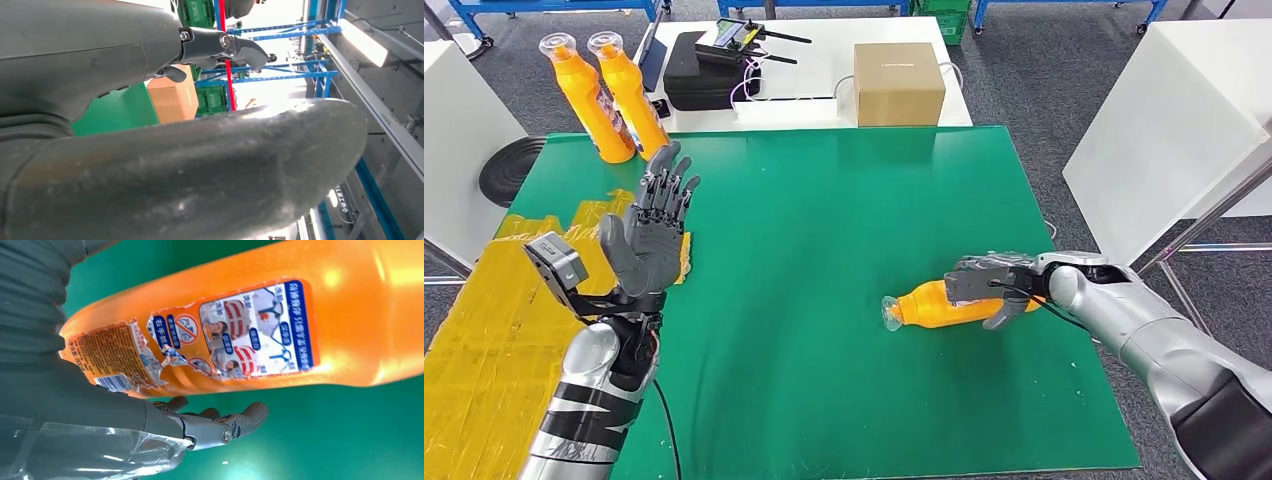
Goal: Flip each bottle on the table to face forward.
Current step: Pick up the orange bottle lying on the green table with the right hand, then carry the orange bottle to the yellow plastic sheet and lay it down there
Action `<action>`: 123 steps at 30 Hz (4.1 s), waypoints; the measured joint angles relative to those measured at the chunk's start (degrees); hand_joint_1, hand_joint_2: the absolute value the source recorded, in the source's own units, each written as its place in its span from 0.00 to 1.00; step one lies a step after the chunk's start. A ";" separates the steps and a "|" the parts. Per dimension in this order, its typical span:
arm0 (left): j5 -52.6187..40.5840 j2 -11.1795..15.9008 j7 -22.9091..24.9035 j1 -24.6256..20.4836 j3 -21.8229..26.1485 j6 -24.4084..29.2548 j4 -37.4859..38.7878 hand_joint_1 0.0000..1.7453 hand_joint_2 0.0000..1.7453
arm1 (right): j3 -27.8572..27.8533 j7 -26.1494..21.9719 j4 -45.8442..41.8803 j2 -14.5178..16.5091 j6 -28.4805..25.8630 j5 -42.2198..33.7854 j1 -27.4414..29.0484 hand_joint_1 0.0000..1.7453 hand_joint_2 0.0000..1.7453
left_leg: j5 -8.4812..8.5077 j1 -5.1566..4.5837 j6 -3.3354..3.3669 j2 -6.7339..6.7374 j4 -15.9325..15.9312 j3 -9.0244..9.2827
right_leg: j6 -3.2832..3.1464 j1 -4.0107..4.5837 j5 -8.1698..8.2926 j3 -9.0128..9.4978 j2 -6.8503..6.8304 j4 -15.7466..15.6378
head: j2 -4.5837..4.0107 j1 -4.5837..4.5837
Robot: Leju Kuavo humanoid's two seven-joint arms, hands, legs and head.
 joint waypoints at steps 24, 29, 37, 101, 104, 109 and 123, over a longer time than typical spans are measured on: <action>0.82 -0.17 0.75 -1.09 -0.13 -0.06 1.06 0.00 0.00 | 5.62 0.86 3.83 -0.31 -2.57 7.63 1.48 0.00 1.00 | -0.01 -0.01 0.00 0.06 0.00 0.05 | 0.00 0.02 0.00 0.02 0.04 -0.01 | 0.00 0.02; 1.36 -0.60 1.91 -2.13 -0.25 0.06 1.15 0.00 0.00 | 6.90 1.19 6.39 1.52 -4.62 10.70 2.28 0.65 1.00 | -0.11 0.00 -0.02 0.34 -0.03 0.56 | 0.00 0.11 0.00 0.40 0.33 -0.07 | 0.00 0.03; 1.55 -0.96 2.15 -2.91 -0.73 0.29 1.36 0.00 0.00 | 7.16 2.22 9.56 4.06 -7.39 12.28 3.85 1.00 1.00 | -0.20 0.03 -0.04 0.61 -0.07 1.40 | -0.01 0.16 -0.01 1.24 0.50 -0.12 | 0.00 0.04; 4.85 -4.14 3.94 4.58 -0.96 -3.58 -3.36 0.00 1.00 | -38.09 0.86 -15.93 36.25 -22.96 2.70 12.22 1.00 1.00 | -0.03 0.26 -0.17 0.27 -0.05 0.08 | 0.03 0.18 0.04 0.05 0.34 -0.03 | 0.00 0.04; 5.00 -4.17 4.00 4.37 -1.29 -3.58 -3.35 0.00 1.00 | -36.71 1.05 -15.65 37.26 -22.60 2.70 12.04 1.00 1.00 | -0.03 0.26 -0.17 0.30 -0.05 0.07 | 0.03 0.16 0.04 0.04 0.35 -0.03 | 0.00 0.04; 5.36 -4.43 4.17 3.39 -1.95 -3.54 -3.06 0.00 1.00 | -33.80 2.04 -14.30 39.85 -22.59 2.12 11.20 1.00 1.00 | -0.03 0.26 -0.17 0.27 -0.04 0.07 | 0.03 0.18 0.04 0.02 0.34 -0.04 | 0.00 0.04; 5.74 -4.48 4.34 2.34 -1.95 -3.30 -2.35 0.00 1.00 | -31.45 2.28 -11.29 41.45 -22.90 1.47 9.66 1.00 1.00 | -0.03 0.26 -0.17 0.28 -0.04 0.06 | 0.03 0.17 0.04 0.02 0.34 -0.03 | 0.00 0.04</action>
